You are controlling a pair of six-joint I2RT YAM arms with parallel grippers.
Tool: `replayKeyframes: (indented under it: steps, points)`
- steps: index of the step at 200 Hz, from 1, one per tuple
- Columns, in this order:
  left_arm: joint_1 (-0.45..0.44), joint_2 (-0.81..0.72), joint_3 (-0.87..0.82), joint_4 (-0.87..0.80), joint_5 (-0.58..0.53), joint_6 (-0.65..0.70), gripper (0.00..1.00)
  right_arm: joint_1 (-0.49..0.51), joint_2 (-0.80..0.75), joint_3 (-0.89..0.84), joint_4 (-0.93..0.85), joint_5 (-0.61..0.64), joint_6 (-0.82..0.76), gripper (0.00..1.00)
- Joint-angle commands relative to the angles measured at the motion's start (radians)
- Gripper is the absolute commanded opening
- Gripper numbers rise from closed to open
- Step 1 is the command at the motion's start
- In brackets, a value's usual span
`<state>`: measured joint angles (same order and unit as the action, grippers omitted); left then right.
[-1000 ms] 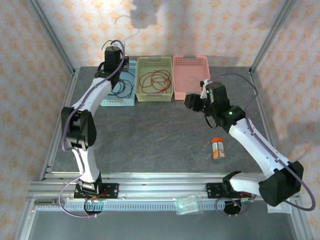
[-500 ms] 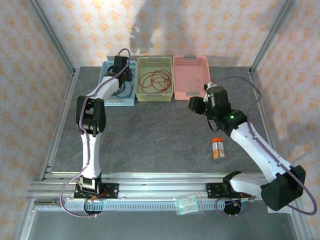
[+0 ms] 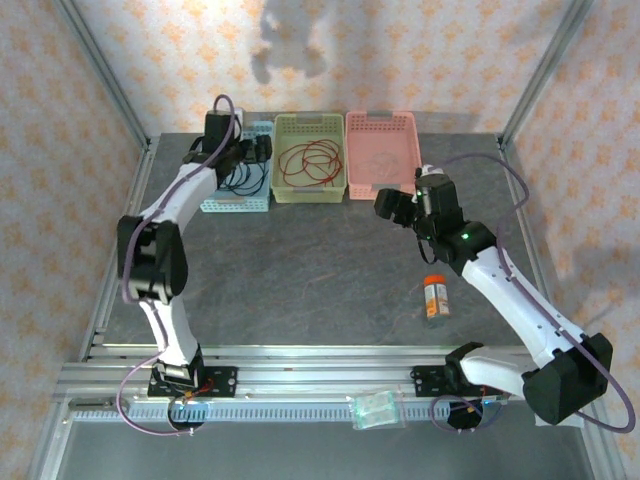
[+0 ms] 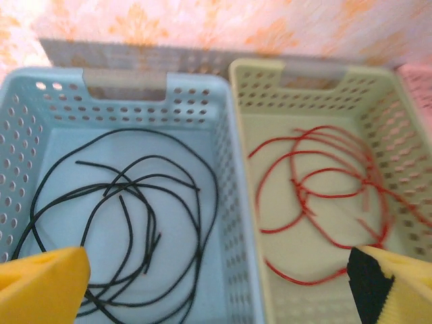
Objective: Untangle the cables
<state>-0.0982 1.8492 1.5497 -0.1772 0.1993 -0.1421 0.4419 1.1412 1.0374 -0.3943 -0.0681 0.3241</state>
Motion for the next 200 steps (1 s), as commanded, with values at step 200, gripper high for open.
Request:
replayKeyframes:
  steps: [200]
  points:
    - [0.001, -0.74, -1.32, 0.941, -0.574, 0.091, 0.99, -0.299, 0.24, -0.607, 1.047, 0.466, -0.206, 1.0]
